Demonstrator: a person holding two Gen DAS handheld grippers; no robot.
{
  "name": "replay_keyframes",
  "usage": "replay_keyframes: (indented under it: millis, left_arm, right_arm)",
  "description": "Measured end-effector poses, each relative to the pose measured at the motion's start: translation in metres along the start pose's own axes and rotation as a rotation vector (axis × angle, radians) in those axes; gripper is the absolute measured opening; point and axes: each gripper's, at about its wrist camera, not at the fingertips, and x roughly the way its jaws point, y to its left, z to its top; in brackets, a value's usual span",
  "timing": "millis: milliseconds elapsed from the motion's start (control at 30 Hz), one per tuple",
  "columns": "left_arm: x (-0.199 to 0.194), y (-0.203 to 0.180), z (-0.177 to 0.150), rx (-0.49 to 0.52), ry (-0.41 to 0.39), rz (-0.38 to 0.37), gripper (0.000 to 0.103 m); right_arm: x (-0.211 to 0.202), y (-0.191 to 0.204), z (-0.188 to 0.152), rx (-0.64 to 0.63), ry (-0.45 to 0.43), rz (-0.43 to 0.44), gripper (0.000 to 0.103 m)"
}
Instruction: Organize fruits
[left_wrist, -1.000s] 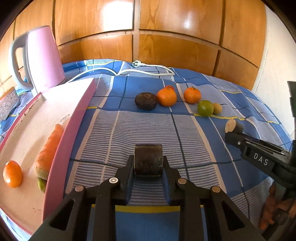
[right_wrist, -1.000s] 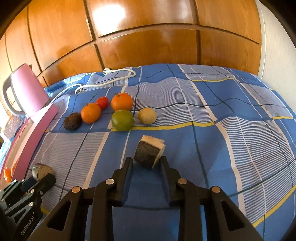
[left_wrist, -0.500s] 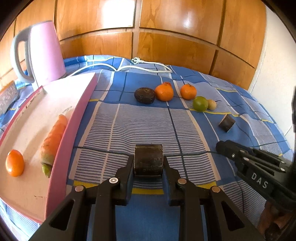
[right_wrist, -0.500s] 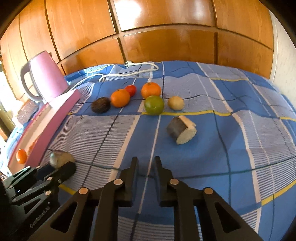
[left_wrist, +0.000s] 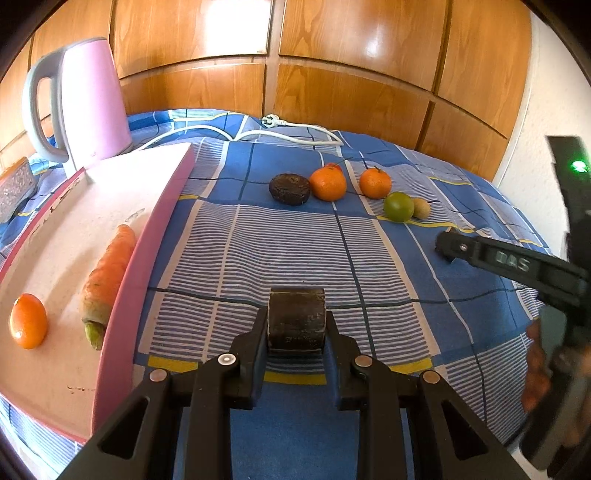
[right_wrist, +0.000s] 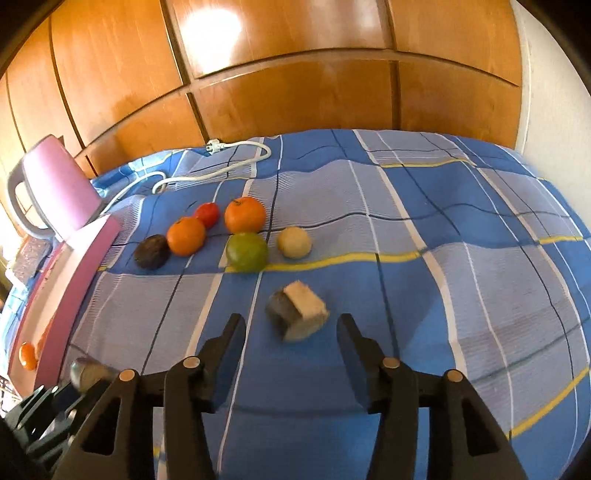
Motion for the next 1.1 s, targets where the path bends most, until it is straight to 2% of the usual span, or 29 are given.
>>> replay_keyframes:
  millis: [133, 167, 300, 667, 1100]
  left_arm:
    - [0.0, 0.0, 0.0, 0.004, -0.003, 0.002, 0.027]
    - [0.0, 0.0, 0.0, 0.006, -0.005, 0.003, 0.027]
    - [-0.001, -0.001, 0.001, 0.008, -0.007, 0.011, 0.026]
    - [-0.015, 0.001, 0.001, 0.001, -0.018, 0.021, 0.026]
    - [-0.046, 0.012, 0.009, -0.042, -0.087, 0.012, 0.026]
  right_arm:
    - [0.017, 0.003, 0.006, -0.031, 0.034, -0.042, 0.051]
    - [0.018, 0.003, 0.005, -0.039, 0.032, -0.045, 0.039]
    - [0.013, 0.009, 0.001, -0.061, 0.026, -0.036, 0.039]
    - [-0.008, 0.046, -0.023, -0.08, 0.057, 0.131, 0.039]
    - [-0.036, 0.073, -0.017, -0.088, 0.027, 0.229, 0.039]
